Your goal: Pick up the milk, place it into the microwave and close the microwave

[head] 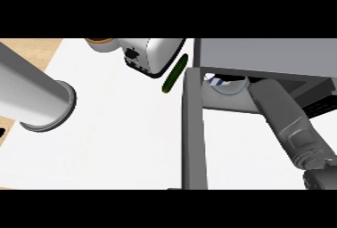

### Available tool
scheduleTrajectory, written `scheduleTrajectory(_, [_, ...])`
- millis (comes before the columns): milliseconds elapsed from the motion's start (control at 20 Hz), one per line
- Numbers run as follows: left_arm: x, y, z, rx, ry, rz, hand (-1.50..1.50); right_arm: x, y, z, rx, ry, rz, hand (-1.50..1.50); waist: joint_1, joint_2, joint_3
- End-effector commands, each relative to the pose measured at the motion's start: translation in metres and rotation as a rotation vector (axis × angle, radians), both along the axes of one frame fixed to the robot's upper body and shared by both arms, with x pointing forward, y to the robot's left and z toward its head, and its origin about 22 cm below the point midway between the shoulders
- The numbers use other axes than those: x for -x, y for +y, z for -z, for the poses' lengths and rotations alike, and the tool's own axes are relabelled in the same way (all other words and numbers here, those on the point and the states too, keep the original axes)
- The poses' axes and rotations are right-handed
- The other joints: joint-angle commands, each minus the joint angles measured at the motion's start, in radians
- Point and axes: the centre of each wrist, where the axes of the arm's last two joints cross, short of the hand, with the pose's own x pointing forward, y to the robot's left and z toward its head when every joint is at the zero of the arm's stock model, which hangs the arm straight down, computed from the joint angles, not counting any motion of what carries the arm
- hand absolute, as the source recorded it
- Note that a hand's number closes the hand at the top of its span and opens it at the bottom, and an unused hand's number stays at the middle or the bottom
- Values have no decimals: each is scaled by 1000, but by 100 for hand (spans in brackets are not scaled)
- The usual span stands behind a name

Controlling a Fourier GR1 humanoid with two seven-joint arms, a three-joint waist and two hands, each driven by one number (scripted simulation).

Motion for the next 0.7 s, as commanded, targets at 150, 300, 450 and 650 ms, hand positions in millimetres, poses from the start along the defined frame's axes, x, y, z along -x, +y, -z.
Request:
scheduleTrajectory(150, [-16,-16,7,25,-9,55,-150,4,-1,9,-230,1,-119,-150,-32,-13,-1])
scheduleTrajectory(300, [-8,-30,3,15,0,99,-150,20,12,39,-319,39,-143,-150,-43,-26,-2])
scheduleTrajectory(450, [-9,-40,3,21,6,125,150,25,15,48,-399,108,-164,-150,-50,-32,-3])
scheduleTrajectory(650, [-17,-58,3,45,22,165,150,39,3,68,-539,121,-254,-150,-79,-41,-3])
